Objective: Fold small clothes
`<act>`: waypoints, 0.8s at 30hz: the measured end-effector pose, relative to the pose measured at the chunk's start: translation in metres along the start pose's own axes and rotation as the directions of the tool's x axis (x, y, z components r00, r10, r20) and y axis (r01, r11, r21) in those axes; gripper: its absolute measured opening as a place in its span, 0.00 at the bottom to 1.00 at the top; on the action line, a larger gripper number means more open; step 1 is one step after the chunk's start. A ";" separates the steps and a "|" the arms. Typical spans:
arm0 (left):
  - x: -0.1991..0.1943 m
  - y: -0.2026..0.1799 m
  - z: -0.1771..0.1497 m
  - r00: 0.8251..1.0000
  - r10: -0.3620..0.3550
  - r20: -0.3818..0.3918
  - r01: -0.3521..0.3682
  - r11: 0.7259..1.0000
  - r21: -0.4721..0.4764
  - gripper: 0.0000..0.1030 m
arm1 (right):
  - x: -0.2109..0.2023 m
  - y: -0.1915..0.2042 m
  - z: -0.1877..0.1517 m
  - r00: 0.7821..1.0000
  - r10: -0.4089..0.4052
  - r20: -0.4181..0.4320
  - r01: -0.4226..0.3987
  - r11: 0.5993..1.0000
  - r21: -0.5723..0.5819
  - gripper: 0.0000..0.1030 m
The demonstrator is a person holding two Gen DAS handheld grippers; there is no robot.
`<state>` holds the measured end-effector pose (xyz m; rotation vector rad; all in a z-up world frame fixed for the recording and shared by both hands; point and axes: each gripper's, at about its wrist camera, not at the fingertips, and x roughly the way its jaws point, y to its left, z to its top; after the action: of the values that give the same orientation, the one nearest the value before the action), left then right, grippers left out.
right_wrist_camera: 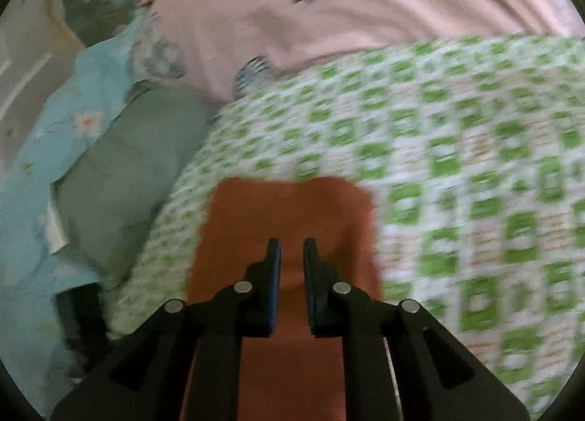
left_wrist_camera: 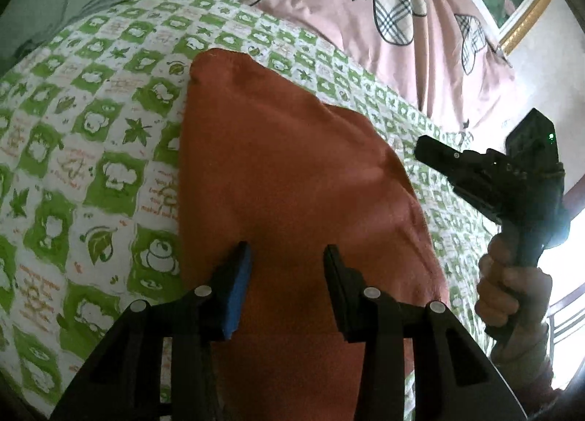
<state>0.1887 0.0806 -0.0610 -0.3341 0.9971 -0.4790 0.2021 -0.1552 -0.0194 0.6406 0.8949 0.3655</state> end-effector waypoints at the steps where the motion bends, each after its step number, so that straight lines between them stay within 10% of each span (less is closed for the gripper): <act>1: 0.000 -0.001 -0.002 1.000 0.004 0.010 -0.004 1.000 0.000 0.39 | 0.007 0.002 -0.005 1.000 -0.008 -0.020 0.008 1.000 -0.009 0.13; 4: 0.002 -0.003 -0.003 1.000 0.022 0.009 -0.022 1.000 0.019 0.39 | 0.040 -0.014 -0.018 0.983 -0.162 -0.086 0.161 0.987 -0.023 0.13; 12: -0.045 -0.008 -0.017 1.000 0.027 0.014 -0.027 0.999 0.043 0.39 | -0.012 -0.018 -0.035 0.996 -0.087 -0.025 0.088 0.996 0.032 0.08; 24: -0.090 -0.025 -0.114 0.984 0.179 0.001 -0.177 0.974 0.144 0.48 | -0.056 0.003 -0.149 0.996 0.012 -0.094 -0.008 0.999 0.034 0.08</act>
<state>0.0443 0.1014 -0.0418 -0.1112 0.9881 -0.3872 0.0482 -0.1295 -0.0522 0.6628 0.9897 0.3930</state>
